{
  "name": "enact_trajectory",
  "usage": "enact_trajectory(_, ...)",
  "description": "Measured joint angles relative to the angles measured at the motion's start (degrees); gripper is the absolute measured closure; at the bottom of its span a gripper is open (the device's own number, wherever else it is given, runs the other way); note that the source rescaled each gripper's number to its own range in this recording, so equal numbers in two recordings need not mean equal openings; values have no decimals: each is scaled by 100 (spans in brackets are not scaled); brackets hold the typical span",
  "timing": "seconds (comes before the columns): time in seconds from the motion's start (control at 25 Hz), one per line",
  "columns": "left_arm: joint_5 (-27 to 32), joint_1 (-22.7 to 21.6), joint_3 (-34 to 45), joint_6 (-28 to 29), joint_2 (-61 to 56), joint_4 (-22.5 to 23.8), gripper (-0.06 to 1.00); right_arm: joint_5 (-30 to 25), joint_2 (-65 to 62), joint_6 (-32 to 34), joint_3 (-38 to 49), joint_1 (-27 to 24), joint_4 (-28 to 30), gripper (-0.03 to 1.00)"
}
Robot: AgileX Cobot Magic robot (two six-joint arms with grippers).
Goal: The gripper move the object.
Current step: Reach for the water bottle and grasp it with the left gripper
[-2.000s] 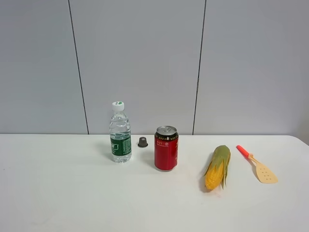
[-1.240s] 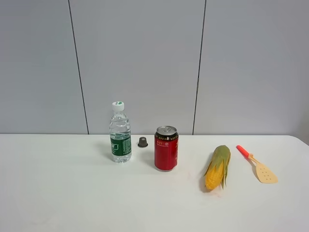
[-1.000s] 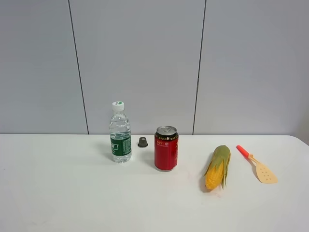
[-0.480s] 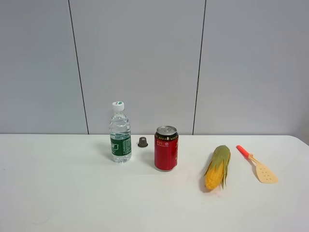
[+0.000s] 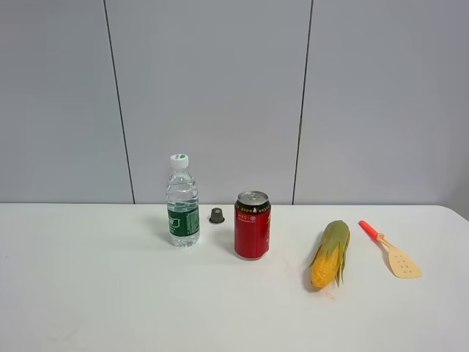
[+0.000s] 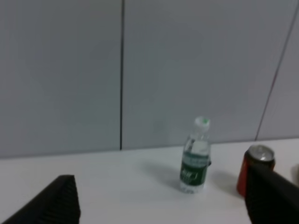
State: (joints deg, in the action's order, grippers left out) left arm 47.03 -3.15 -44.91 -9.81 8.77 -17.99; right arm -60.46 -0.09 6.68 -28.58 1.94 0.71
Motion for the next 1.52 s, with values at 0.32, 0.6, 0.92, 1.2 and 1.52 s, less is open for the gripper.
enact_trajectory(0.32,-626,0,-511,-2601,2223,-1720,48,0,0,0,0,0,0,-3)
enact_trajectory(0.6,-1104,0,-510,-4770,4151,-2929,24,0,0,0,0,0,0,-3)
enact_trajectory(0.92,-1460,0,-510,-5475,5827,-4020,-6,0,0,0,0,0,0,-3)
enact_trajectory(1.2,-1655,405,-510,-6071,6774,-4998,-6,0,0,0,0,0,0,-3)
enact_trajectory(1.52,-2200,1001,-669,-6784,7160,-5418,-6,0,0,0,0,0,0,-3)
